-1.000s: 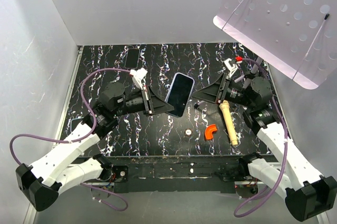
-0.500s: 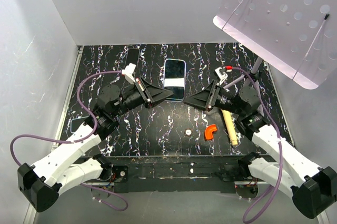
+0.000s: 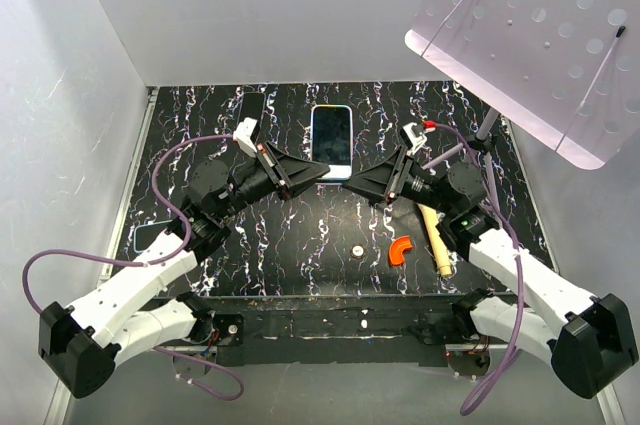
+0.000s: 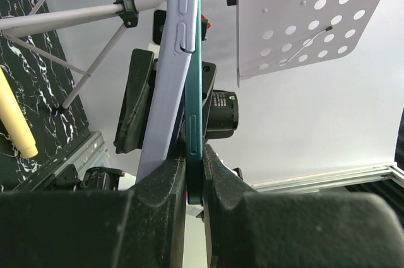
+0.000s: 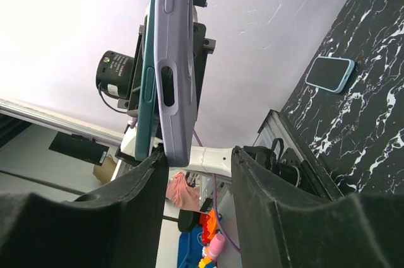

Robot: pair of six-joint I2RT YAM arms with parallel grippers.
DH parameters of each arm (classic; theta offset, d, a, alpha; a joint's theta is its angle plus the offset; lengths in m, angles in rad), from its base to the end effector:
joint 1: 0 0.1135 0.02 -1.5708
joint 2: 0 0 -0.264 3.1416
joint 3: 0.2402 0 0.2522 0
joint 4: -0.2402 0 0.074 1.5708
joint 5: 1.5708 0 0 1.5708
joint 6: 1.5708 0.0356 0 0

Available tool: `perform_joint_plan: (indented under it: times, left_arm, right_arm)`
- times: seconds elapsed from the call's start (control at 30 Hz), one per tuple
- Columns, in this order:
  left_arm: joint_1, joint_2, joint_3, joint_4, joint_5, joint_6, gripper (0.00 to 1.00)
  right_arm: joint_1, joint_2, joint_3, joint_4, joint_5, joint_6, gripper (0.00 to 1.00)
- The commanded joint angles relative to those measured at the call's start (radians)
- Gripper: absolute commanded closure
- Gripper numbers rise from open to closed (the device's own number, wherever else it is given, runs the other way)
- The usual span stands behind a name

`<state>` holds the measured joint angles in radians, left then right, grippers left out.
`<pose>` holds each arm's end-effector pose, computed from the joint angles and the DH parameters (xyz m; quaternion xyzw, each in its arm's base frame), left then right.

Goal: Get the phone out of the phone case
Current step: Remove the phone case from the phone.

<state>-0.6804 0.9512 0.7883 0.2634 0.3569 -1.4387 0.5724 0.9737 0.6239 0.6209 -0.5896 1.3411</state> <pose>0.1670 -0.1512 0.3587 -0.1220 0.6619 -0.6949 0.2533 0.1759 0.1369 0.3320 0.0026 0.6235 0.7240 0.2953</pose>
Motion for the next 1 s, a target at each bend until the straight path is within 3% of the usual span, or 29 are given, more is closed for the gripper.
perform_joint_plan:
  times: [0.0,0.13,0.23,0.27,0.37,0.53,0.77,0.87,0.97]
  left_arm:
    - [0.002,-0.014,-0.001,0.120,0.024,-0.025,1.00]
    - [0.002,-0.014,-0.006,0.120,0.036,-0.028,1.00]
    - [0.002,-0.017,-0.020,0.129,0.047,-0.041,1.00]
    - [0.001,-0.017,-0.024,0.129,0.050,-0.048,1.00]
    - [0.002,-0.014,-0.031,0.120,0.080,-0.065,1.00]
    - [0.002,-0.008,-0.064,0.145,0.125,-0.124,1.00]
    - [0.001,-0.048,-0.083,0.096,0.125,-0.105,1.00]
    - [0.002,-0.083,-0.028,-0.066,0.102,0.041,1.00]
    - [0.001,-0.120,0.106,-0.437,-0.005,0.355,1.00]
  right_arm:
    - [0.010,0.045,0.049,0.103,0.016,0.013,0.52]
    - [0.012,0.098,0.077,0.157,0.013,0.018,0.71]
    - [0.011,0.134,0.095,0.174,0.010,0.003,0.95]
    - [0.012,0.143,0.102,0.166,0.010,-0.016,0.99]
    - [0.012,0.138,0.123,0.029,0.060,-0.133,0.99]
    - [0.029,0.129,0.230,-0.384,0.316,-0.416,0.99]
    - [0.037,0.246,0.373,-0.703,0.640,-0.568,0.99]
    - [0.037,0.313,0.433,-0.809,0.682,-0.629,0.99]
    - [0.038,0.318,0.433,-0.851,0.651,-0.664,0.99]
